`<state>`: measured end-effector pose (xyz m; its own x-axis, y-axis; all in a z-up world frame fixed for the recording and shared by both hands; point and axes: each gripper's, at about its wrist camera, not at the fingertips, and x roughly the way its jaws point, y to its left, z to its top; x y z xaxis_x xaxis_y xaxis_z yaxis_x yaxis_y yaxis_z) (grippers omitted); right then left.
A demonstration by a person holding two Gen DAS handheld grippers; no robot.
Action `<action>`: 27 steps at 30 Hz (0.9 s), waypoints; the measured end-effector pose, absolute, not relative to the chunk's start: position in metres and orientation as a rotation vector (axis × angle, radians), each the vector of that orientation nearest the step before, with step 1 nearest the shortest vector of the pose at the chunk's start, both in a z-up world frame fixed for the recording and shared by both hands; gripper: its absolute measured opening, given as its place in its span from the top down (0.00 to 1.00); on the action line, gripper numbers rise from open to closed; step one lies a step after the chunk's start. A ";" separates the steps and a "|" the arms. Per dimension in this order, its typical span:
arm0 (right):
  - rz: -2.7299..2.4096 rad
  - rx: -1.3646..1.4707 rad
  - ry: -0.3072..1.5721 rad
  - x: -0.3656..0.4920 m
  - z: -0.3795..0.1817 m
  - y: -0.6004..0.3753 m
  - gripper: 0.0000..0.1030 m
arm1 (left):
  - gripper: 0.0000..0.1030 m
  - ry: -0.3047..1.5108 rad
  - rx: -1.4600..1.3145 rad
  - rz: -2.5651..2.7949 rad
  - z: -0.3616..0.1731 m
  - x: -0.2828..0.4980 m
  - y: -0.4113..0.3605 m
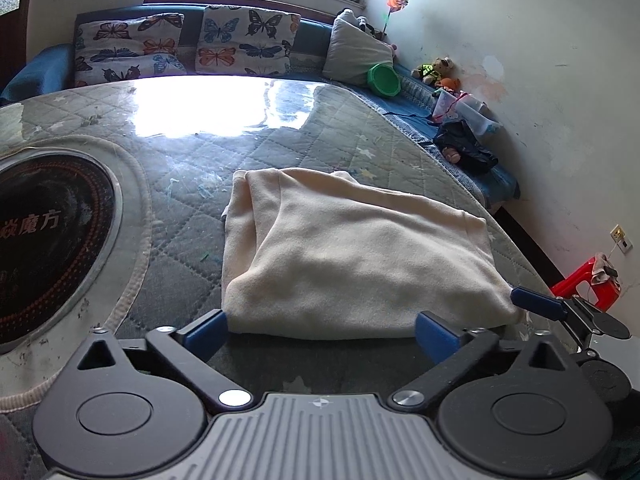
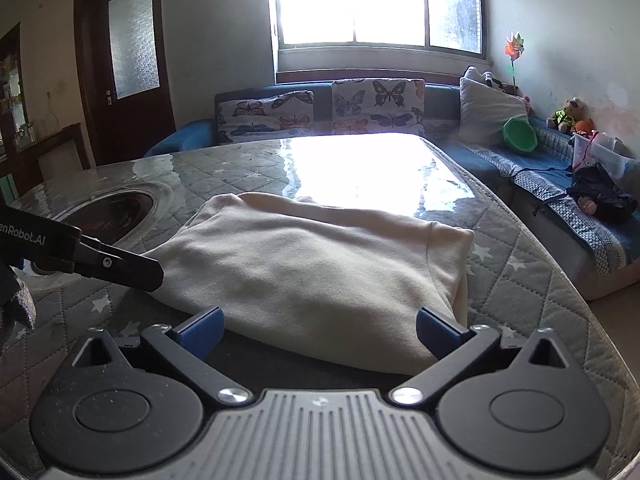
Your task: Fold clothes
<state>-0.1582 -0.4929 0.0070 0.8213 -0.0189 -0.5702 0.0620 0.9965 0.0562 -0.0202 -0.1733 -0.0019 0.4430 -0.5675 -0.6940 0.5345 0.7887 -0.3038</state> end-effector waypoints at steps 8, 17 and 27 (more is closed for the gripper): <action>-0.049 0.060 0.606 -0.162 0.006 -0.488 0.00 | 0.00 0.893 -0.052 -0.666 -0.005 -0.024 -0.165; -0.042 0.058 0.606 -0.167 0.005 -0.484 0.00 | 0.00 0.905 -0.046 -0.636 -0.010 -0.026 -0.157; -0.068 0.099 0.632 -0.168 0.000 -0.487 0.00 | 0.00 0.919 -0.020 -0.611 -0.012 -0.032 -0.157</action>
<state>-0.1681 -0.4865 -0.0003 0.8051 -0.0327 -0.5922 0.0933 0.9930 0.0721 -0.0324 -0.1573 -0.0125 0.4504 -0.5024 -0.7380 0.4860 0.8314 -0.2694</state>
